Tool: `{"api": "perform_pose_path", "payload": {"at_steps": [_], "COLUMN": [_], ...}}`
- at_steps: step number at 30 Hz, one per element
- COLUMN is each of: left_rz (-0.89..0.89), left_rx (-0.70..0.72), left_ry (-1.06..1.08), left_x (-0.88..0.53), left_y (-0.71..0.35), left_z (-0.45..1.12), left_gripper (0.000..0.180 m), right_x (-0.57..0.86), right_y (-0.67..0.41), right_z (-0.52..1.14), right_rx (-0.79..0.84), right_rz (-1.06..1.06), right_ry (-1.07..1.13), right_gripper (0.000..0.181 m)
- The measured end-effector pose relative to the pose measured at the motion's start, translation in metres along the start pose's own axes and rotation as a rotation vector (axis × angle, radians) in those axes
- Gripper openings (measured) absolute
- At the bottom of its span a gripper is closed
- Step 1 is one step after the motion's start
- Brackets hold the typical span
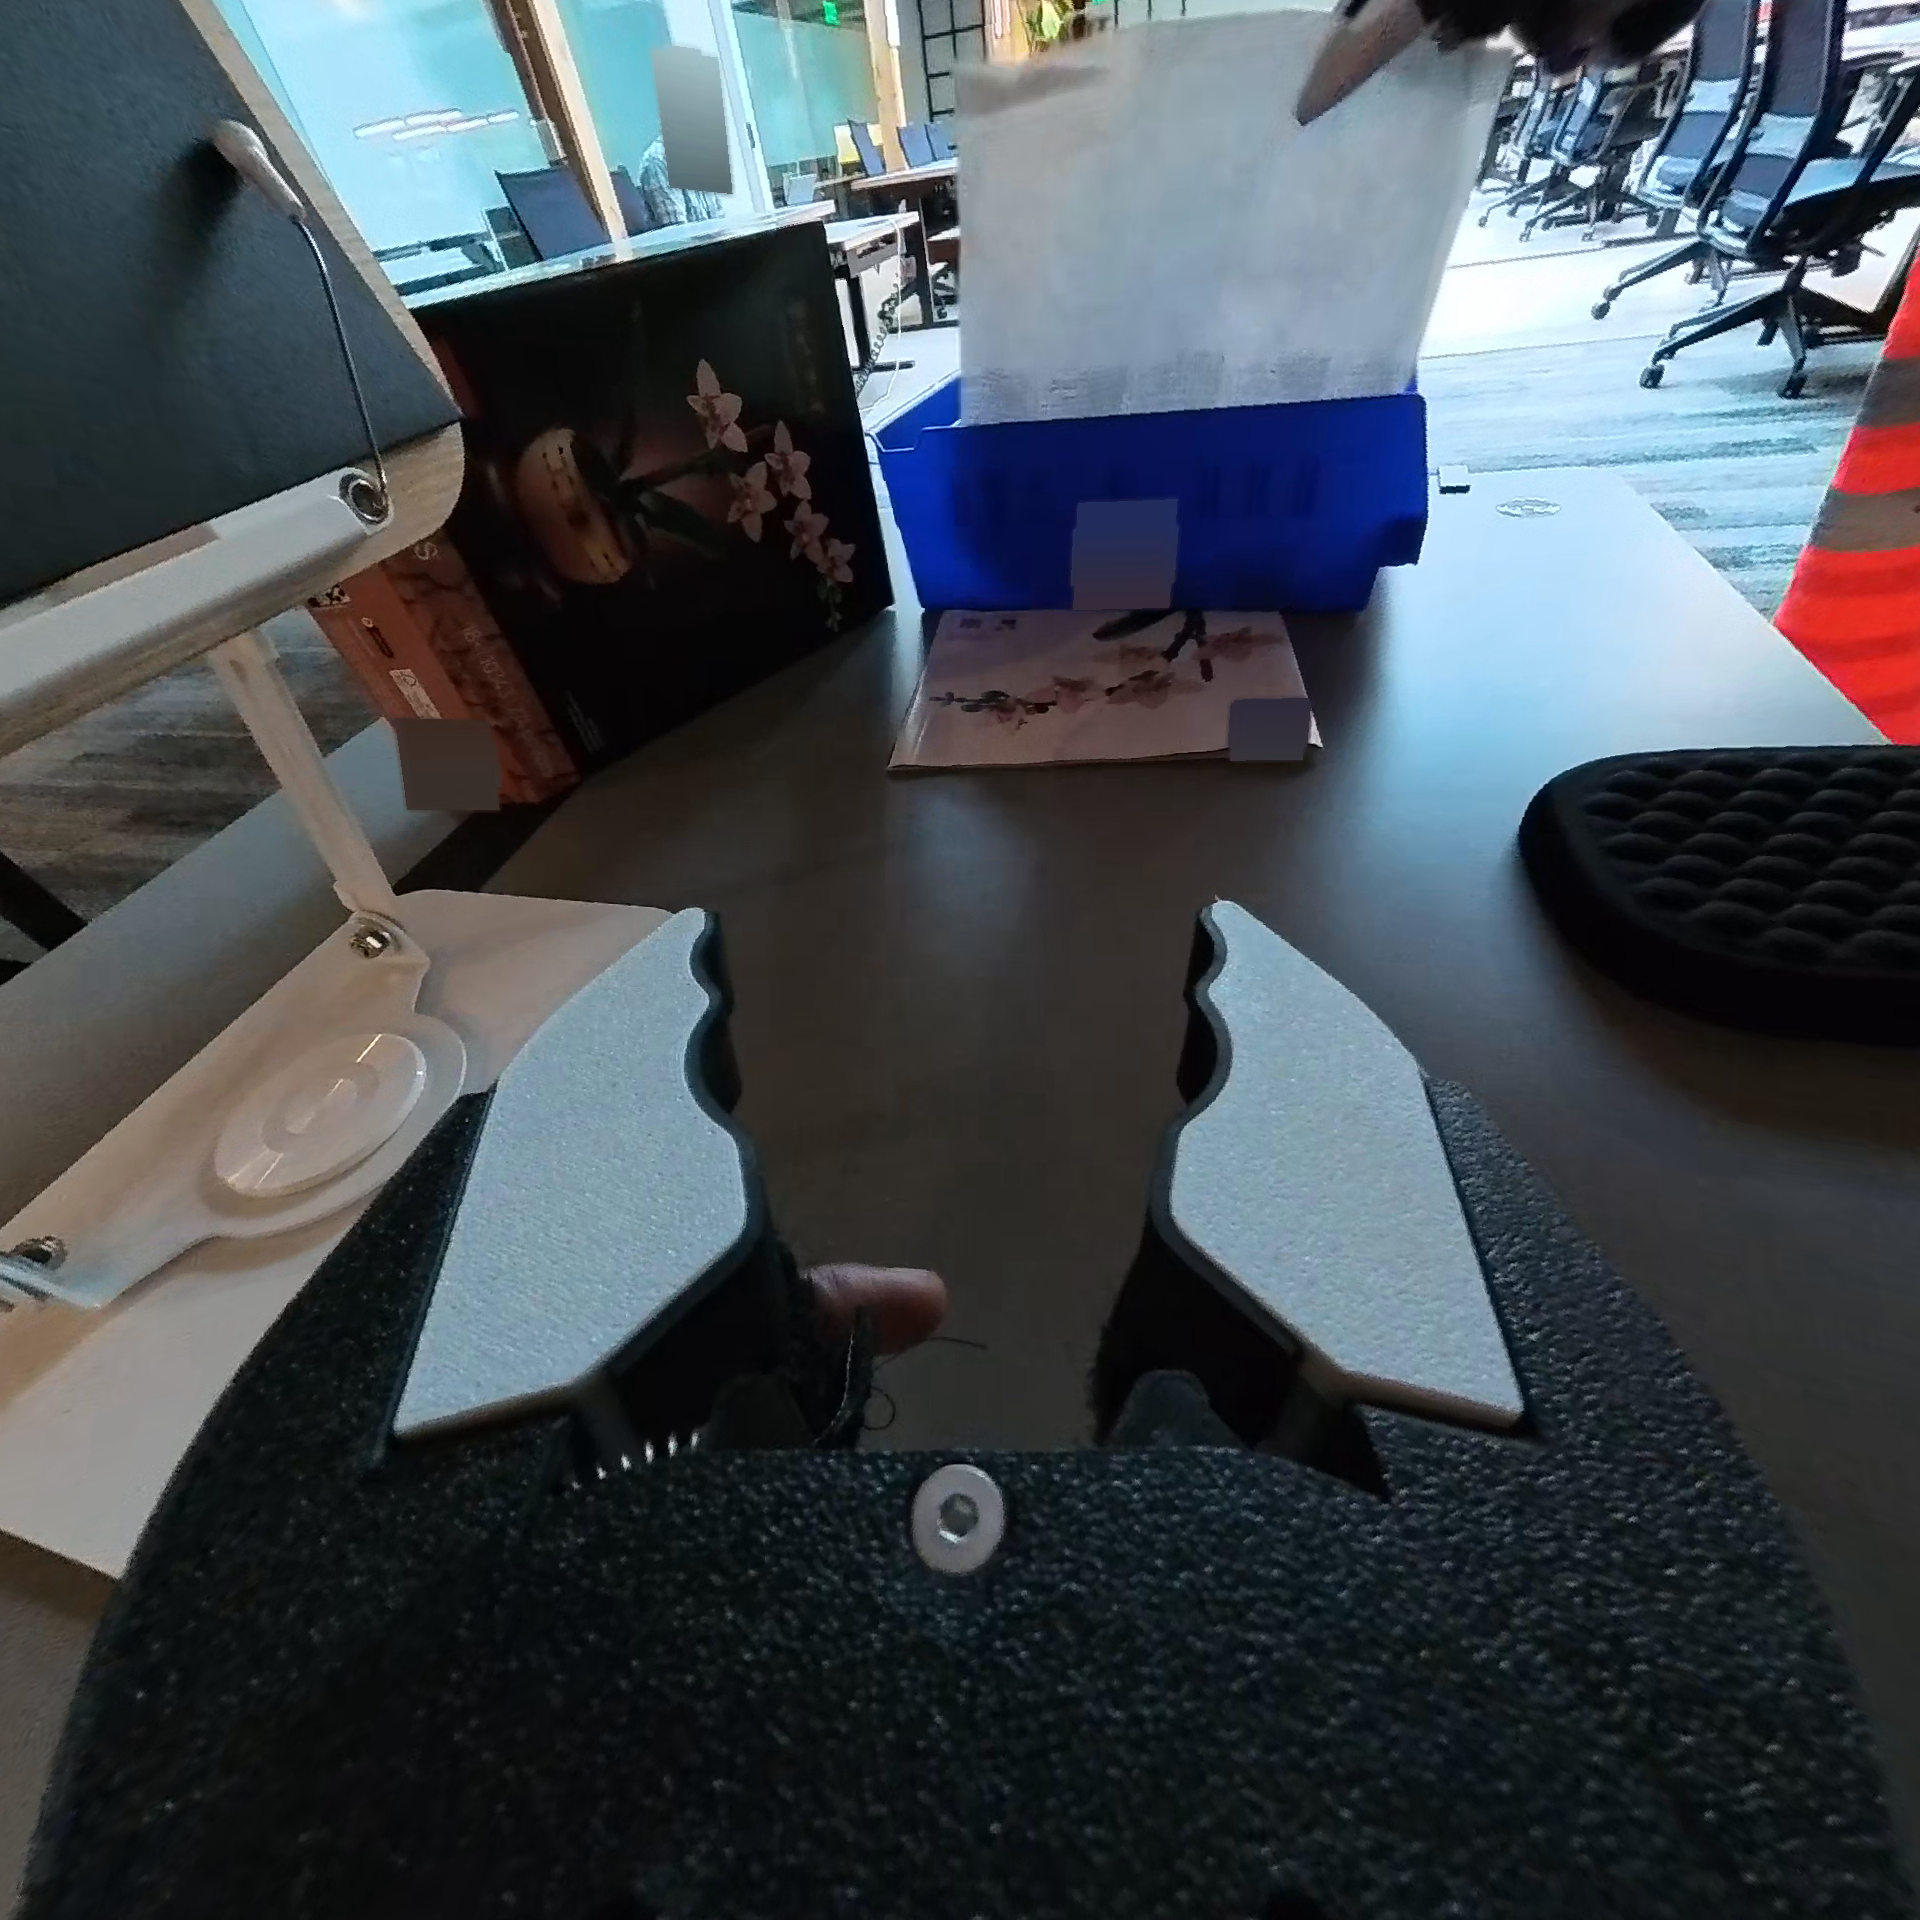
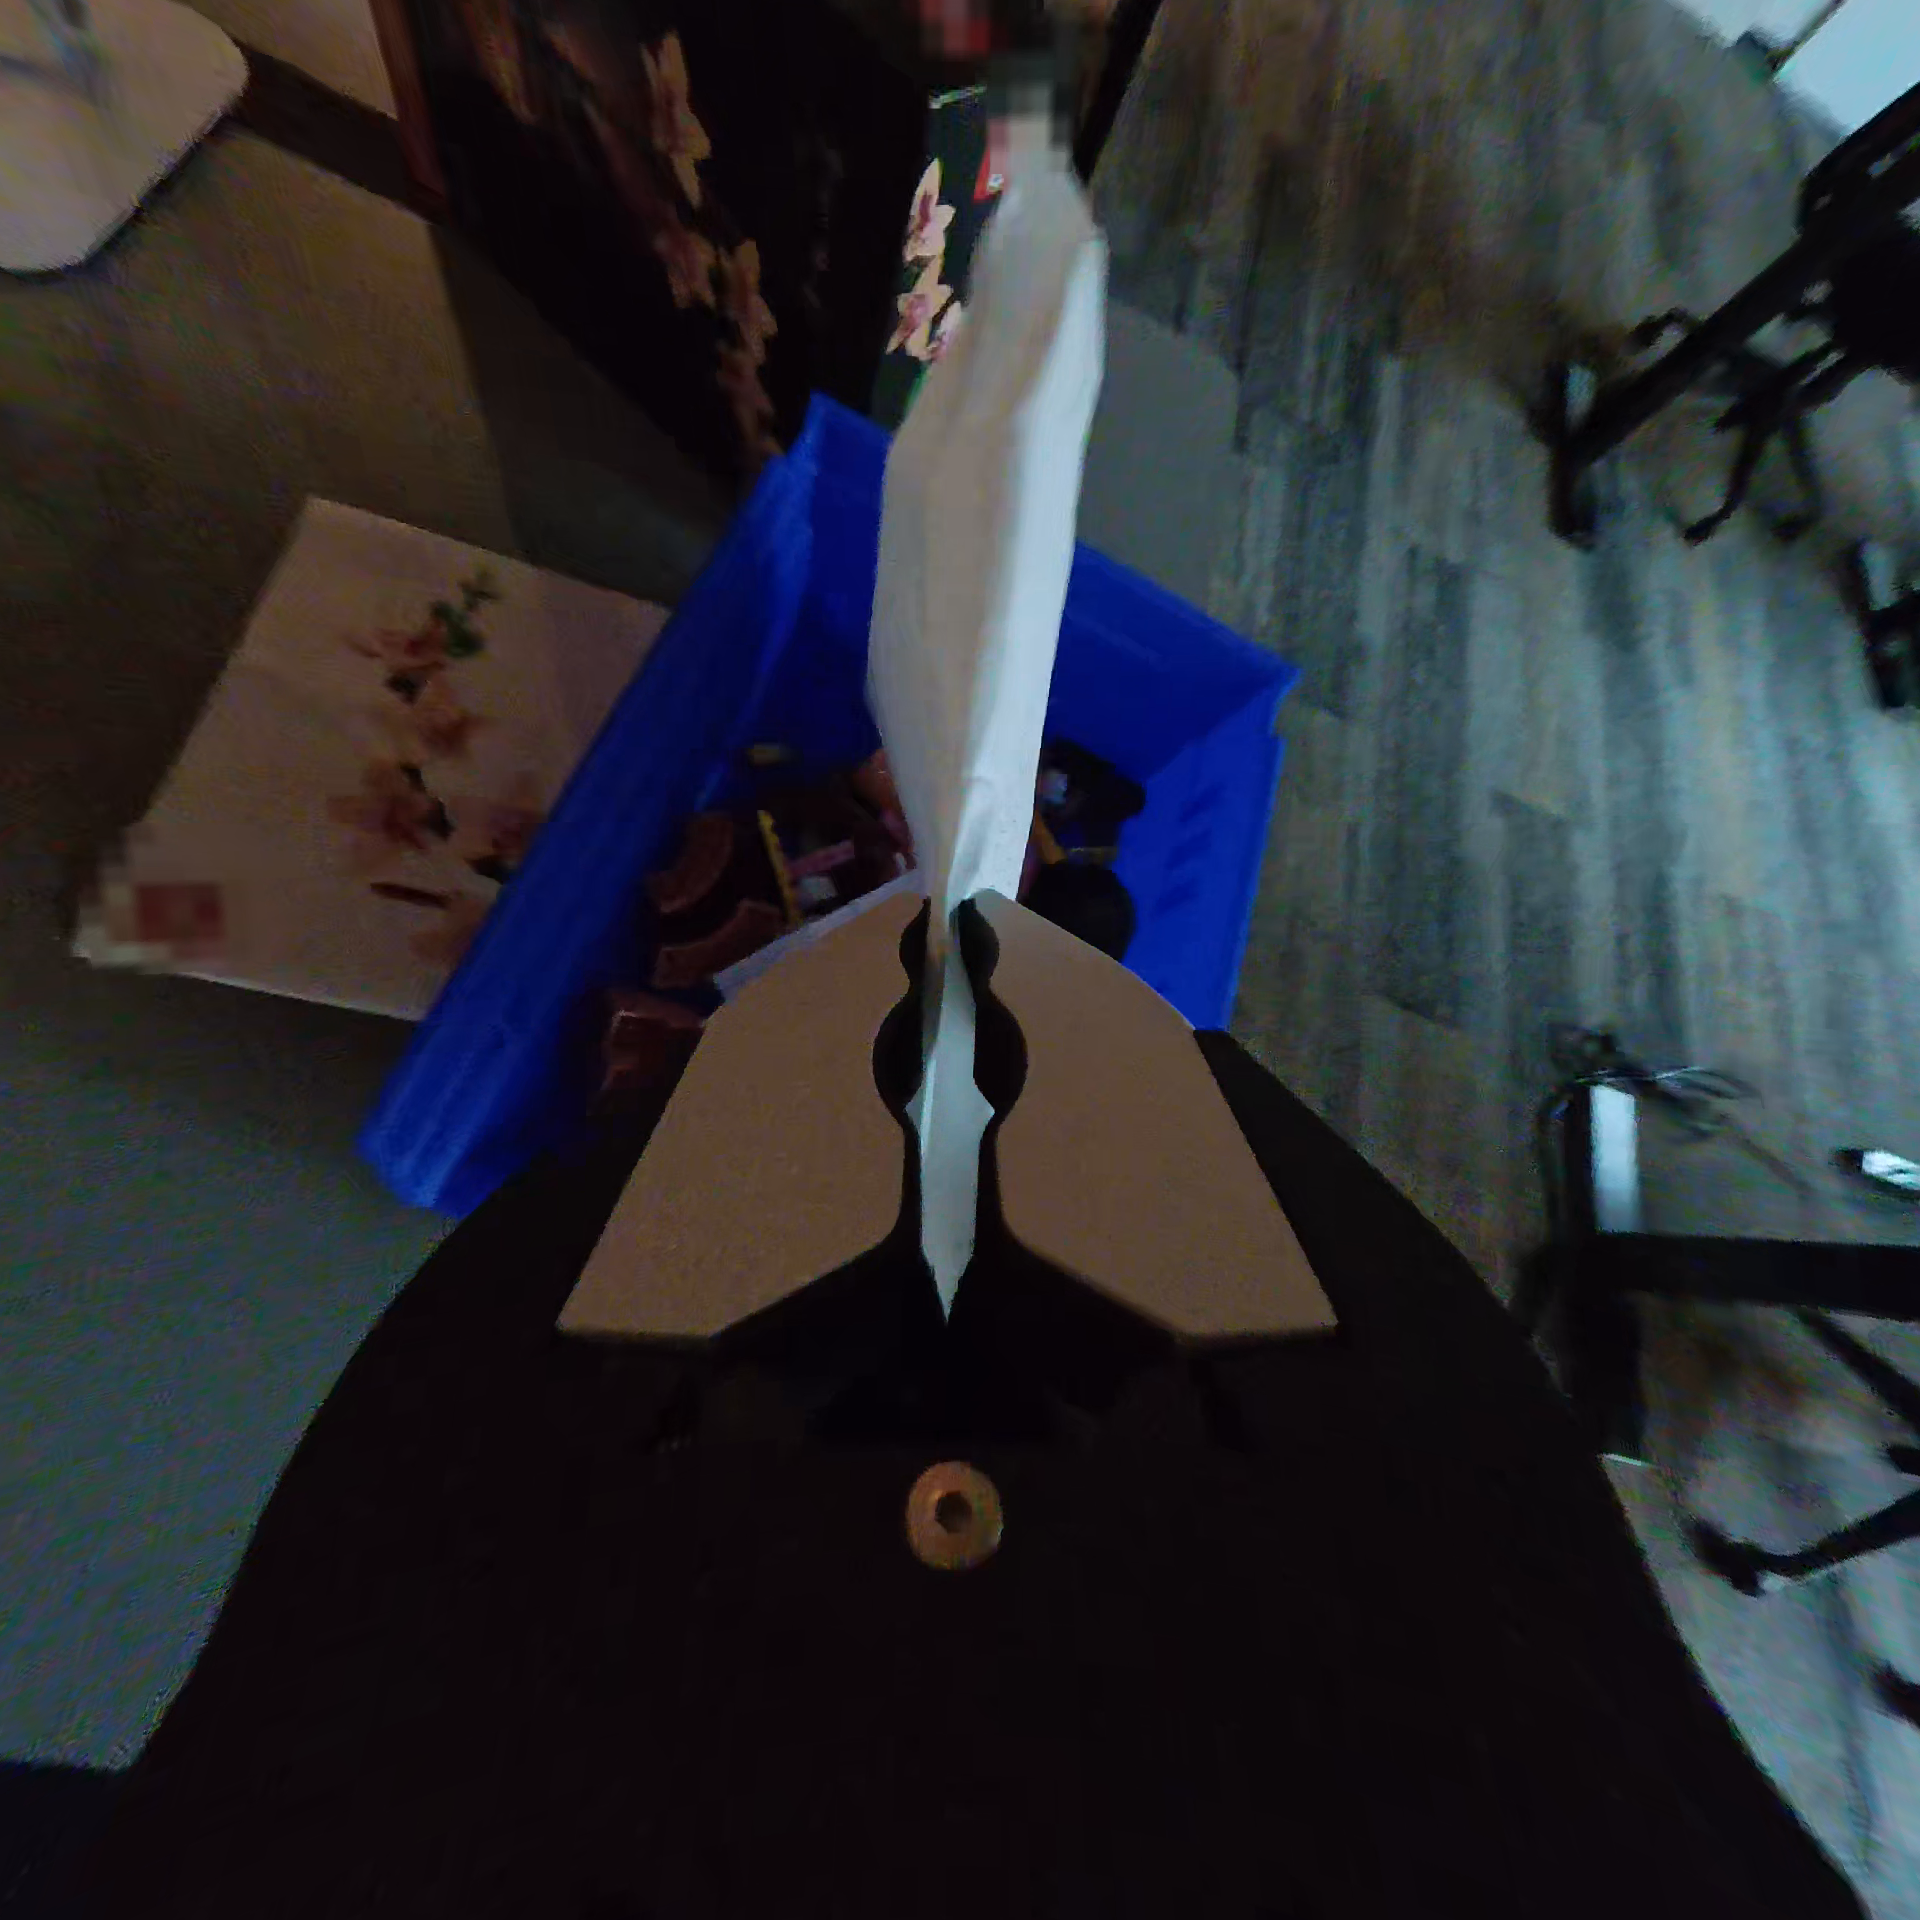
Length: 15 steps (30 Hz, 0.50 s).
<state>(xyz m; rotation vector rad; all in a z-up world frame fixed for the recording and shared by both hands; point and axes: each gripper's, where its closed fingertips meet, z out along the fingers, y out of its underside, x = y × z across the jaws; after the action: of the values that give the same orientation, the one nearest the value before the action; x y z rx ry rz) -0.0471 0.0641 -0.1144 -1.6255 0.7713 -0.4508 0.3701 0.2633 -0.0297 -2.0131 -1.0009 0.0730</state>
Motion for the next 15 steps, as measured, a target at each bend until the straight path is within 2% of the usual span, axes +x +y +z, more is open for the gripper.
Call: {"api": "perform_pose_path", "payload": {"at_steps": [2, 4, 5, 7, 9, 11, 14, 15], "left_rz": [-0.004, -0.005, -0.003, -0.007, -0.010, -0.015, -0.013, -0.015], "left_rx": [0.001, 0.004, 0.003, 0.004, 0.005, 0.008, 0.002, 0.000], "left_ry": [0.002, 0.003, 0.002, 0.001, 0.003, 0.003, 0.007, 0.007], "left_x": [0.000, 0.001, 0.001, 0.000, 0.000, 0.000, 0.000, 0.000], "left_y": [0.000, -0.001, -0.001, -0.001, -0.001, -0.001, 0.000, 0.000], "left_z": [0.000, 0.000, 0.000, 0.000, -0.001, -0.001, -0.001, 0.000], "left_gripper": [0.083, 0.083, 0.083, 0.083, 0.083, 0.083, 0.083, 0.083], "right_x": [-0.001, -0.002, -0.003, 0.002, -0.002, -0.001, -0.004, -0.003], "right_y": [0.008, -0.001, -0.001, 0.003, -0.006, 0.002, -0.007, -0.002], "right_z": [0.002, 0.000, -0.001, -0.001, -0.003, -0.002, -0.006, -0.005], "right_rx": [-0.063, 0.001, 0.001, -0.038, 0.032, -0.035, 0.039, 0.011], "right_rz": [-0.046, -0.020, 0.012, -0.054, 0.007, -0.022, 0.018, 0.018], "right_ry": [0.008, 0.012, -0.007, 0.040, 0.003, 0.011, 0.006, 0.006], "right_gripper": [0.003, 0.003, 0.003, 0.003, 0.003, 0.003, 0.003, 0.003]}}
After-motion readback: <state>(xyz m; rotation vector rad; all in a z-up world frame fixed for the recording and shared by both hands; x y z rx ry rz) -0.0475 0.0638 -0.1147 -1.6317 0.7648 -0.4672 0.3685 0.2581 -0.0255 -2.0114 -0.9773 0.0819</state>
